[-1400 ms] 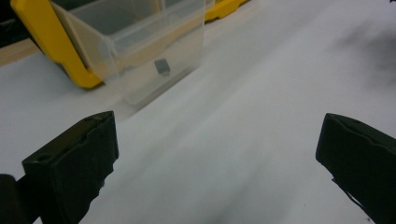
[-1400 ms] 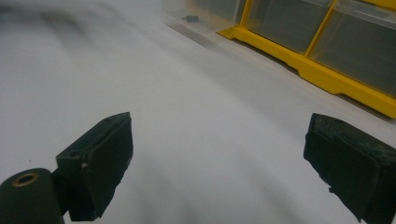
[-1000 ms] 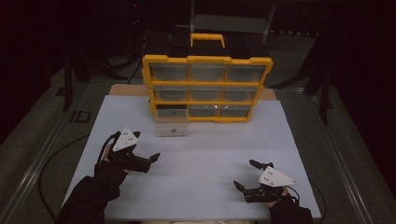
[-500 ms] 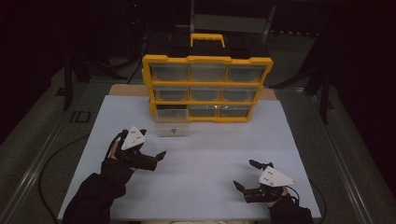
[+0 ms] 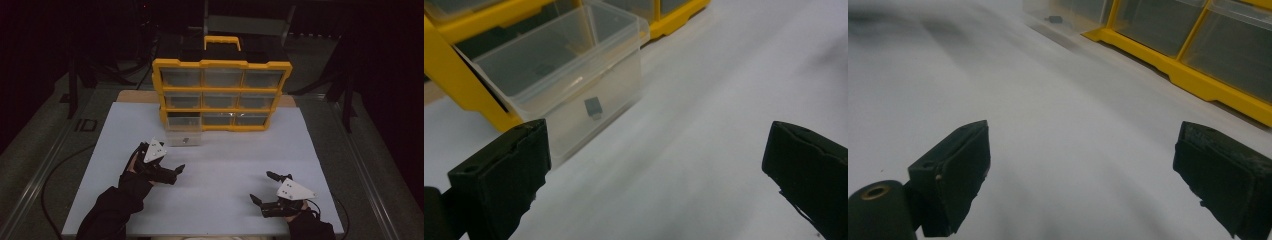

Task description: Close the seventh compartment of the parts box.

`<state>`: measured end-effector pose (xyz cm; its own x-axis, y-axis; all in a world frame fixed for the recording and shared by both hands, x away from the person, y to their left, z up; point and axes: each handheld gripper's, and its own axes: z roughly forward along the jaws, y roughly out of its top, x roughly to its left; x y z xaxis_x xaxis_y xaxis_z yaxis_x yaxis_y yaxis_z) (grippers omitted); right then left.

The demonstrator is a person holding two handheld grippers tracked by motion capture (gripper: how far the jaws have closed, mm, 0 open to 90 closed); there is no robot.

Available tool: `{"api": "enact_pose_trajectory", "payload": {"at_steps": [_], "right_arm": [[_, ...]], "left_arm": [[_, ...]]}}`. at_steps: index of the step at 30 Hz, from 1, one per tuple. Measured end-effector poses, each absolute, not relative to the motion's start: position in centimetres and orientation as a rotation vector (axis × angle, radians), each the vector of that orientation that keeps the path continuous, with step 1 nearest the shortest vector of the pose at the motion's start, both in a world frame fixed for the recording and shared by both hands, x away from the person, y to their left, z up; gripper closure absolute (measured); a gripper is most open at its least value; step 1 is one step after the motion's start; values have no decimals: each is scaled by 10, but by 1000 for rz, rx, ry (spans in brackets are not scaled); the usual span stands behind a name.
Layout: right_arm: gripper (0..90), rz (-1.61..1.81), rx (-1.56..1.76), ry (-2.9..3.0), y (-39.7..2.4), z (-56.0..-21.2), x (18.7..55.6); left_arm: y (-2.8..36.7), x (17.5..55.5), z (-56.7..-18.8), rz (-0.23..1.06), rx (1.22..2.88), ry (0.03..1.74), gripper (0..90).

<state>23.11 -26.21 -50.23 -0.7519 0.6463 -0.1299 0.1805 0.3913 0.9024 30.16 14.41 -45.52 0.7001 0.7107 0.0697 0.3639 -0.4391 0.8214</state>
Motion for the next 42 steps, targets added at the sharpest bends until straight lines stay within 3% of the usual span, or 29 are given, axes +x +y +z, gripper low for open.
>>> {"api": "enact_pose_trajectory", "payload": {"at_steps": [16,42], "right_arm": [[82,1334,707,2189,-262,-503,231],[82,1338,712,2195,-262,-503,232]], "left_arm": [[131,311,-486,459,2112,874,0],[118,318,-503,545,2063,1007,0]]}}
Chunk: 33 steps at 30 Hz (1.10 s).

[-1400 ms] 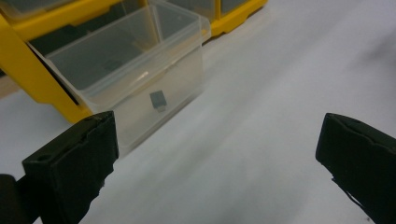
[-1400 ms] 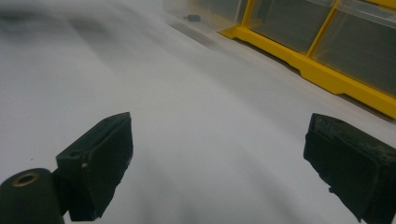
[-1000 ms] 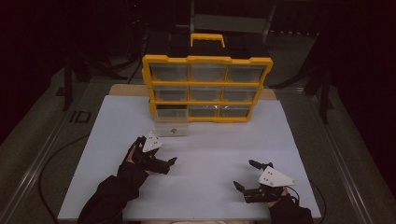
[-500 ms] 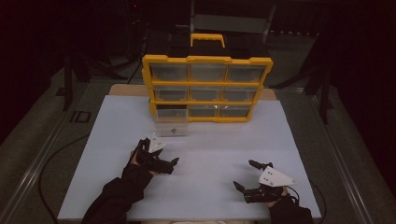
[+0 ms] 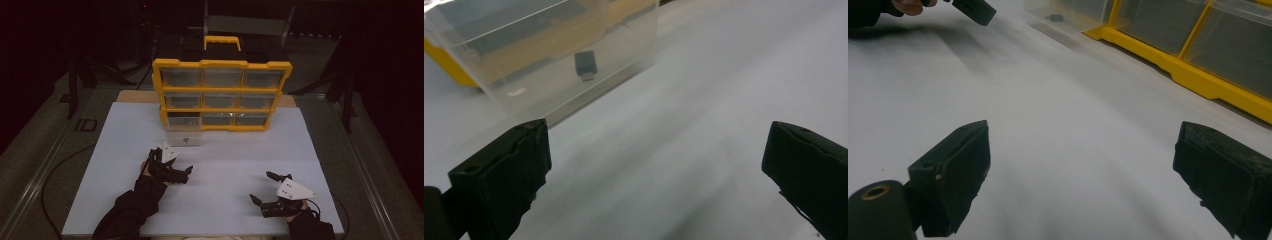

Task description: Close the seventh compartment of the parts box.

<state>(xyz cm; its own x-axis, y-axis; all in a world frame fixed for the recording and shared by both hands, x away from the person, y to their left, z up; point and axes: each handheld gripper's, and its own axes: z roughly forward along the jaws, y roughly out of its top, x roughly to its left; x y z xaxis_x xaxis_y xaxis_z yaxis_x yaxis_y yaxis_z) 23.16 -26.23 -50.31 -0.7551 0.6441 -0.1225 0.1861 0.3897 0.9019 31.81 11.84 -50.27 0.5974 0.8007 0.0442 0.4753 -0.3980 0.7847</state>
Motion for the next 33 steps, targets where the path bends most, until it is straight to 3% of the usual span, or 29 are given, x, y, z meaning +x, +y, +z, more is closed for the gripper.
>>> {"api": "enact_pose_trajectory", "payload": {"at_steps": [5,6,17,33], "right_arm": [[82,1340,712,2194,-262,-503,232],[82,1341,710,2193,-262,-503,232],[82,1339,711,2193,-263,-503,232],[82,1338,707,2192,-263,-503,232]], "left_arm": [[116,319,-505,591,2067,1051,51],[116,319,-505,583,2054,1051,114],[118,322,-502,650,2001,1113,426],[119,325,-503,689,2015,1130,784]]}}
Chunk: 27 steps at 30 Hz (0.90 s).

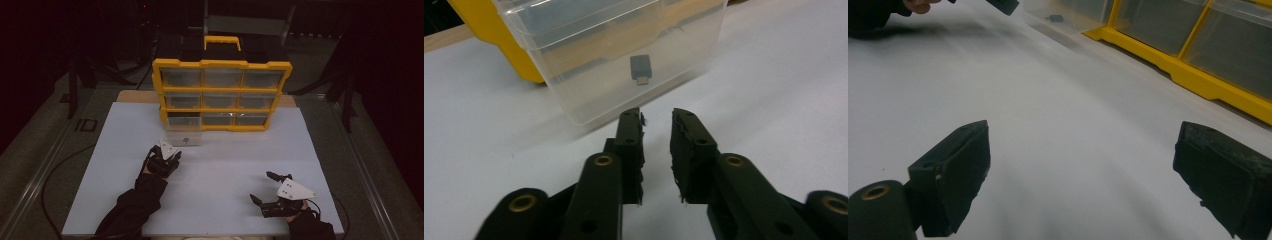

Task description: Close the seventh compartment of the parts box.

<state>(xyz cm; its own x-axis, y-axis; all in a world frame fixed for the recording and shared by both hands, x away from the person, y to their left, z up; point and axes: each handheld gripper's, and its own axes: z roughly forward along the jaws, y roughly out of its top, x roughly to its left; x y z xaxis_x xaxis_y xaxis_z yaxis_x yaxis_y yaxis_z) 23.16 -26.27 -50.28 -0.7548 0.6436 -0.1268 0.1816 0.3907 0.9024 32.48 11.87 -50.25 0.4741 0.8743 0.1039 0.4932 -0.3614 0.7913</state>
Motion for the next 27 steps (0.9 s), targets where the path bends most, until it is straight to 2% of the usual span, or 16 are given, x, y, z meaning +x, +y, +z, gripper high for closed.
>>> {"api": "enact_pose_trajectory", "payload": {"at_steps": [3,8,27], "right_arm": [[83,1341,708,2191,-263,-503,232],[82,1339,708,2192,-263,-503,232],[83,1341,711,2193,-263,-503,232]], "left_arm": [[119,325,-502,678,2011,1126,846],[119,325,-502,667,2021,1105,891],[118,336,-499,636,1986,1054,896]]}}
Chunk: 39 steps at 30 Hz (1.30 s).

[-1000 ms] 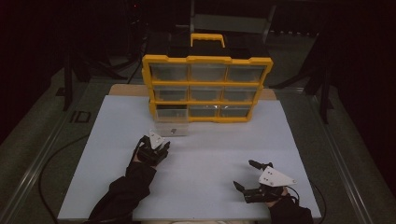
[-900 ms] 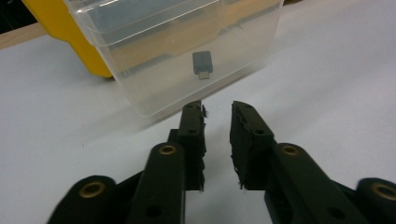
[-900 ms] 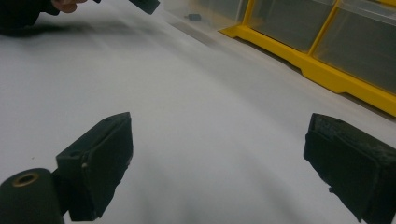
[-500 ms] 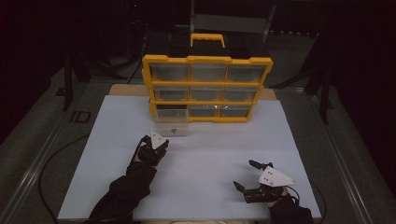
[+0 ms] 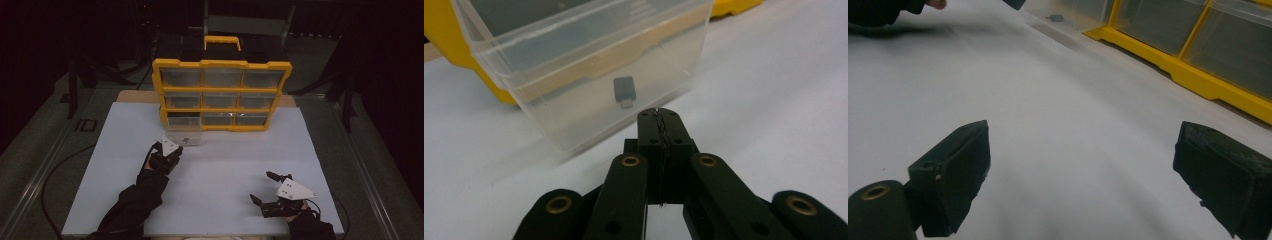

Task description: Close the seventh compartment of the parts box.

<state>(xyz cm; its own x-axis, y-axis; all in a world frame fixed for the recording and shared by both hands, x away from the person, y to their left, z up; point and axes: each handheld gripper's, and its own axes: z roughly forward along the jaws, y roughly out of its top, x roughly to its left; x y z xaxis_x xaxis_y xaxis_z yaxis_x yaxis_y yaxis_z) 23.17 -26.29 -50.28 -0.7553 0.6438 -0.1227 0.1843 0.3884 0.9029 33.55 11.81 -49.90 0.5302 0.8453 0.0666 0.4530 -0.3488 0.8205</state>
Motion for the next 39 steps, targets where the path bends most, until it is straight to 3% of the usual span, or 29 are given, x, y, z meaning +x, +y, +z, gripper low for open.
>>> {"api": "enact_pose_trajectory", "payload": {"at_steps": [39], "right_arm": [[82,1341,710,2189,-263,-502,232]], "left_arm": [[109,362,-506,664,2054,1045,900]]}}
